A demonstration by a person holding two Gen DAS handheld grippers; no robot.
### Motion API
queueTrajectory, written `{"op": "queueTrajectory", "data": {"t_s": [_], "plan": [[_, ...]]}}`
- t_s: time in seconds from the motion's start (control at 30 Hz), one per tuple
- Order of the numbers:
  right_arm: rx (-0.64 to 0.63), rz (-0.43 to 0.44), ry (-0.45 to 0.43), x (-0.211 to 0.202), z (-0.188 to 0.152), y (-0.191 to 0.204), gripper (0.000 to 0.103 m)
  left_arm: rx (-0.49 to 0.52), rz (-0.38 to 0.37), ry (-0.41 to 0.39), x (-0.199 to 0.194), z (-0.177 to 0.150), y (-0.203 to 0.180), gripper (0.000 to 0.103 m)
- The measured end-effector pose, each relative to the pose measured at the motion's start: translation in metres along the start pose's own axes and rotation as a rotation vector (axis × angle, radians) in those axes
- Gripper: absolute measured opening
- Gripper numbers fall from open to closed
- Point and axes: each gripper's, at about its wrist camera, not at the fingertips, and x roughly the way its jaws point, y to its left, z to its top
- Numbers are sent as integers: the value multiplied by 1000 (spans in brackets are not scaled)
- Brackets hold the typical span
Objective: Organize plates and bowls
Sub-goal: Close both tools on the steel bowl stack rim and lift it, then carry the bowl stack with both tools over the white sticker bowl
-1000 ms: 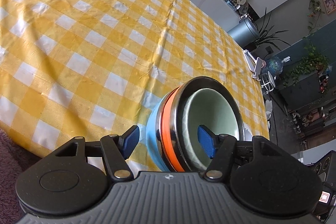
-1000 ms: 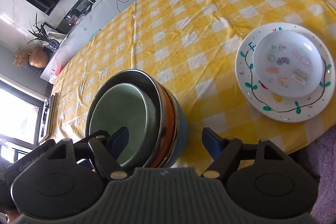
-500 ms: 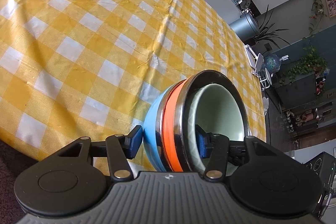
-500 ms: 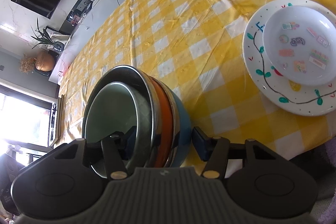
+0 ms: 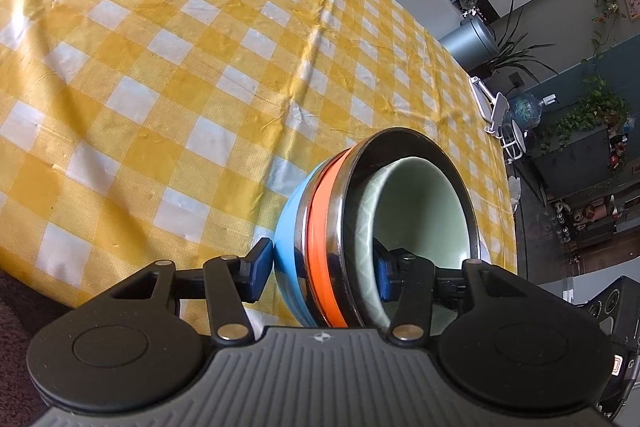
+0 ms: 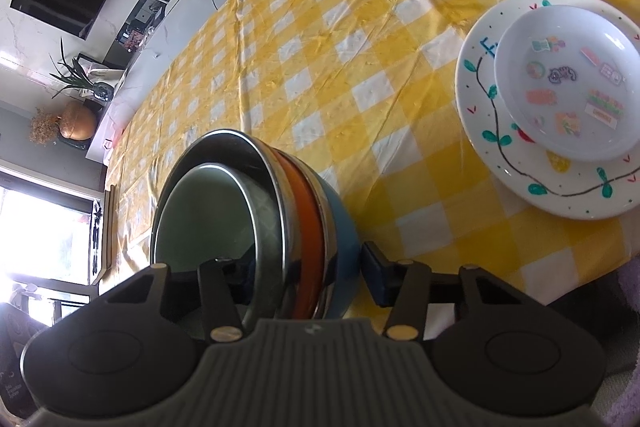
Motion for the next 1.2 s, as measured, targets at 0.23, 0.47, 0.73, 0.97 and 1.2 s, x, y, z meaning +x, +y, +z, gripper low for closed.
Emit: {"op": "queueTrajectory", "data": {"t_s": [0.23, 0.47, 0.73, 0.97, 1.2], "plan": [[-5, -1, -11, -3, -2, -1, 44, 8, 6, -7, -1, -3, -1, 56], [-3, 33, -31, -17, -1, -3, 44, 36, 9, -38, -12, -7, -16, 56], [13, 99, -75, -48, 4, -20, 44, 101, 4, -85, -20, -17, -53, 56], [28, 117, -122, -84, 14, -48, 44, 161, -30, -83, -8, -28, -95, 56], [65, 108, -191, -121, 30, -87, 44, 215, -68, -41, 19, -38, -138, 56]]}}
